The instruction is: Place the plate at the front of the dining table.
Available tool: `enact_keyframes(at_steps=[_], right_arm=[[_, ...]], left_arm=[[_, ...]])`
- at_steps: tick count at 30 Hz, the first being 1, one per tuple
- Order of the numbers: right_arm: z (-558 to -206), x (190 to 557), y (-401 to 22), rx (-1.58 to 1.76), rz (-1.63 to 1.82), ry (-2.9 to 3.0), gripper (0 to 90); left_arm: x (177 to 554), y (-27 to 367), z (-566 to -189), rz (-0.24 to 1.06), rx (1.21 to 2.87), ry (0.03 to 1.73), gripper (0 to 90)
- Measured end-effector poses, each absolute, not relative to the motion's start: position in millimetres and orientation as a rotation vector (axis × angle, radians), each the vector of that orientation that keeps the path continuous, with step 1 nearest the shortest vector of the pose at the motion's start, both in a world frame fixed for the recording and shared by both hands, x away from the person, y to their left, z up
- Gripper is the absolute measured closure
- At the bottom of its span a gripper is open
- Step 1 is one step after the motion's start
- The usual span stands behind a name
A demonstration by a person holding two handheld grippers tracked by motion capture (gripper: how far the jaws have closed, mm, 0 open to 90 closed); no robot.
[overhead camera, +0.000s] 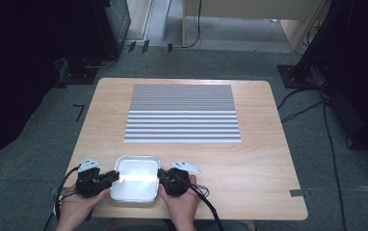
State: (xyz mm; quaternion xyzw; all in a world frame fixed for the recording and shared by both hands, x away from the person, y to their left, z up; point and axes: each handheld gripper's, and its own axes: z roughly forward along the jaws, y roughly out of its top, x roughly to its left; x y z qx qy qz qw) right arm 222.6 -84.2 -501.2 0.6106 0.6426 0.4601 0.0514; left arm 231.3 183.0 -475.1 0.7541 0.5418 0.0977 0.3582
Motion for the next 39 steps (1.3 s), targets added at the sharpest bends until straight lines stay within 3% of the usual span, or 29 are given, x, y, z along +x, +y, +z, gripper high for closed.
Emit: enact_keyframes(at_steps=[9,29,39], right_arm=[[-500.8,219.1,-79.7,1.891,1.378,1.870,90.0],[-501.4,220.7,-83.1,1.960,1.474,1.853,90.0],[-502.5,222.7,-85.3,1.988,1.482,1.842,90.0]], left_arm=[[230.9,176.7,-477.9,0.343,1.976,1.391,81.6],[232.2,183.8,-475.4,0.310,1.939,1.403,90.0],[232.4,184.4,-475.0,0.283,1.927,1.393,90.0]])
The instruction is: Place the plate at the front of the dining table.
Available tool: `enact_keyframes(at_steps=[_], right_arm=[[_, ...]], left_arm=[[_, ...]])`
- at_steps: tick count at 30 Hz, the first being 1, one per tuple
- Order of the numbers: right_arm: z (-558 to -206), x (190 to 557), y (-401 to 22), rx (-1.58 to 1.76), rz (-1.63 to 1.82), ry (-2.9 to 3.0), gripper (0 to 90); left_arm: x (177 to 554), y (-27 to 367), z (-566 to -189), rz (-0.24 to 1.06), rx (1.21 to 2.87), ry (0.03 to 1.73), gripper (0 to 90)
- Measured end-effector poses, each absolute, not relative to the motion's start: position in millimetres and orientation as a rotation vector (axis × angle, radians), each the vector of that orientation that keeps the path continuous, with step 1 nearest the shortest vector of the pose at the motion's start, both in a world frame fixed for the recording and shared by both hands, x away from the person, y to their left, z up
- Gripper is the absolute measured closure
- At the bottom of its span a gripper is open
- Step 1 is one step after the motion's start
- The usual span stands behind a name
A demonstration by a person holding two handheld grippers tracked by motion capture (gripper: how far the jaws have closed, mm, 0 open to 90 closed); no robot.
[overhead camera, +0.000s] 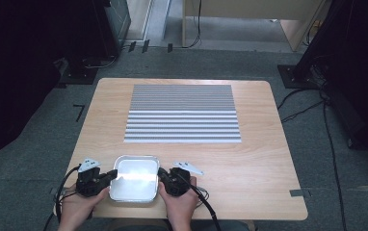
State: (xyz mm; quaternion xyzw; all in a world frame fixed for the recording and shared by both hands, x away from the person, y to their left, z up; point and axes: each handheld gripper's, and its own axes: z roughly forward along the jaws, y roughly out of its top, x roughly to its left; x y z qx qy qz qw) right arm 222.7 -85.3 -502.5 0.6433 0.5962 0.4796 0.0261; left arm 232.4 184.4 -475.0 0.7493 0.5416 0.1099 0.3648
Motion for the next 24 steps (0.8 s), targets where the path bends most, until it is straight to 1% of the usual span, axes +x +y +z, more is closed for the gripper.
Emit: enact_keyframes(at_steps=[8,15,19,20,21,22,23,24], right_arm=[[-504,225,-88,2.043,1.555,1.833,86.2],[-504,225,-86,2.043,1.577,1.837,86.1],[-505,224,-88,2.038,1.577,1.818,83.8],[-505,225,-90,2.042,1.574,1.817,82.1],[-505,225,-90,2.042,1.574,1.817,82.1],[-506,225,-91,2.047,1.576,1.818,80.7],[-506,225,-91,2.047,1.576,1.818,80.7],[-507,225,-91,2.060,1.594,1.821,78.5]], left_arm=[[234,184,-477,0.228,1.922,1.383,90.0],[234,189,-475,0.207,1.887,1.389,89.0],[236,197,-473,0.165,1.840,1.411,84.8],[237,203,-473,0.124,1.808,1.423,83.7],[237,203,-473,0.124,1.808,1.423,82.5],[239,208,-474,0.076,1.779,1.433,80.9],[239,208,-474,0.076,1.779,1.433,79.8],[240,212,-475,0.031,1.758,1.446,79.3]])
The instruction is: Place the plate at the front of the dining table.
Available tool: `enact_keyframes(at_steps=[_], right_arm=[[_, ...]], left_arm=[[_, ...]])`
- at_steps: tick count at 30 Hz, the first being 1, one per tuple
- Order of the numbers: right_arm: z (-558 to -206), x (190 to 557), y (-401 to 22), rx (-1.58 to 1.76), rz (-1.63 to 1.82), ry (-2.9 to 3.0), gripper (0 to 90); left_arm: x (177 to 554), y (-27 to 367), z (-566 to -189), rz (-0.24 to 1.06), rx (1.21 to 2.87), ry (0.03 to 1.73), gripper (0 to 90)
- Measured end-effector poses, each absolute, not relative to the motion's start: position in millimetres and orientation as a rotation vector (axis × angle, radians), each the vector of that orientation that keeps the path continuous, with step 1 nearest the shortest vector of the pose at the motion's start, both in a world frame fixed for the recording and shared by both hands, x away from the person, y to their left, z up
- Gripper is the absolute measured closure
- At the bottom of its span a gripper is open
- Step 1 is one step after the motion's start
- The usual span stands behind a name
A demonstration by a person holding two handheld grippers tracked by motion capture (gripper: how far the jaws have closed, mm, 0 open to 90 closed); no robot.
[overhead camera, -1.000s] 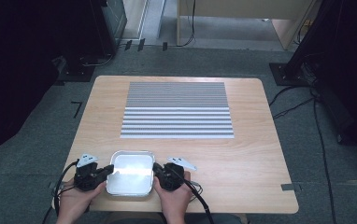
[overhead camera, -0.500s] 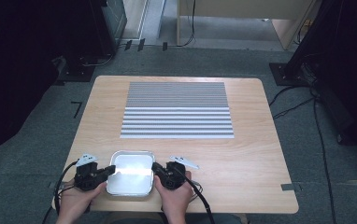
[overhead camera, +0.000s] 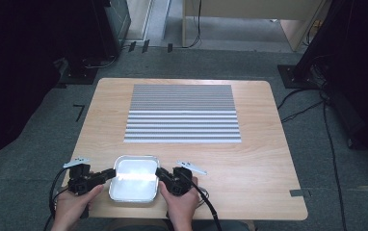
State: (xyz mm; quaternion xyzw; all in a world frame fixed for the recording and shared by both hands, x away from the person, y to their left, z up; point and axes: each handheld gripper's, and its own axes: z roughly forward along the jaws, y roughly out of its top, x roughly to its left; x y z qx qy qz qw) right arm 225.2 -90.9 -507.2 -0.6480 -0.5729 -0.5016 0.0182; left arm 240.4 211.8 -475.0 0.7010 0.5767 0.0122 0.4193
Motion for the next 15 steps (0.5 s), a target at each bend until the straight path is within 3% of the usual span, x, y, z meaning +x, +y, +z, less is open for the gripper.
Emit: enact_keyframes(at_steps=[6,15], right_arm=[[-509,225,-90,-2.010,-1.555,-1.760,78.3],[-510,225,-91,-2.007,-1.556,-1.744,78.0]], left_arm=[[244,220,-478,-0.096,1.706,1.452,80.6],[245,224,-478,-0.072,1.683,1.474,83.4]])
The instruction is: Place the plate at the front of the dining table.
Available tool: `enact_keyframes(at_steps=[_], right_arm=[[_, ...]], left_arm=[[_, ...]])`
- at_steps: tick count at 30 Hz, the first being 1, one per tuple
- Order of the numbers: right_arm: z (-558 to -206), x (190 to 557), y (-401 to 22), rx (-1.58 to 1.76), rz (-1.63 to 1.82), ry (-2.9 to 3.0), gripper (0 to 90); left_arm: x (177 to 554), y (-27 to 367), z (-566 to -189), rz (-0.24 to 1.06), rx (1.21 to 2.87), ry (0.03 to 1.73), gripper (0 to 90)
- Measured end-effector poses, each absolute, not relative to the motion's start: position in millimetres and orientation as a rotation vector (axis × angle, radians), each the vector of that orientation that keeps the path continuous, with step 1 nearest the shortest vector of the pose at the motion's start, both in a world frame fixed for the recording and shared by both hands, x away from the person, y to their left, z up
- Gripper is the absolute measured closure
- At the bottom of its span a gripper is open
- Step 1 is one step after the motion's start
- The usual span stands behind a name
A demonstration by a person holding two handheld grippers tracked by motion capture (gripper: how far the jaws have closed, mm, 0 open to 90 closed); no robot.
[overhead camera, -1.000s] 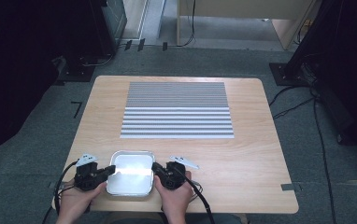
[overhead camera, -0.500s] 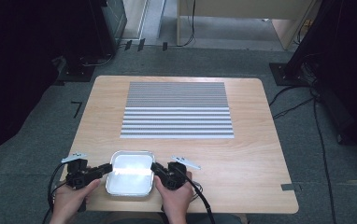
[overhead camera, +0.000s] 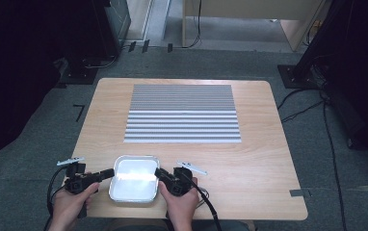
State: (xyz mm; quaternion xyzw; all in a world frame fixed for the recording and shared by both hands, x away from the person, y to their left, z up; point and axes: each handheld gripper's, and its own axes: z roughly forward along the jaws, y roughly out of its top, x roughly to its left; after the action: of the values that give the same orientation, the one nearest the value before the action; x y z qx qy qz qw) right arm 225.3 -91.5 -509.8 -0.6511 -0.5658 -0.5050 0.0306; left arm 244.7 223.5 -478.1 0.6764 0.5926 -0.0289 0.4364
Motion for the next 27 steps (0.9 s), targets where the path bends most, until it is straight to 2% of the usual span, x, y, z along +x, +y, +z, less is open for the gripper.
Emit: enact_keyframes(at_steps=[12,15,27], right_arm=[[-511.5,225.4,-91.2,-2.000,-1.555,-1.732,77.4],[-511.7,225.2,-91.7,-1.998,-1.553,-1.724,77.3],[-511.7,225.5,-92.1,-1.994,-1.552,-1.717,76.6]], left_arm=[[245.5,219.0,-481.7,-0.084,1.737,1.481,81.5],[244.0,221.2,-477.2,-0.024,1.734,1.501,80.6],[245.9,220.8,-481.8,-0.057,1.748,1.506,80.1]])
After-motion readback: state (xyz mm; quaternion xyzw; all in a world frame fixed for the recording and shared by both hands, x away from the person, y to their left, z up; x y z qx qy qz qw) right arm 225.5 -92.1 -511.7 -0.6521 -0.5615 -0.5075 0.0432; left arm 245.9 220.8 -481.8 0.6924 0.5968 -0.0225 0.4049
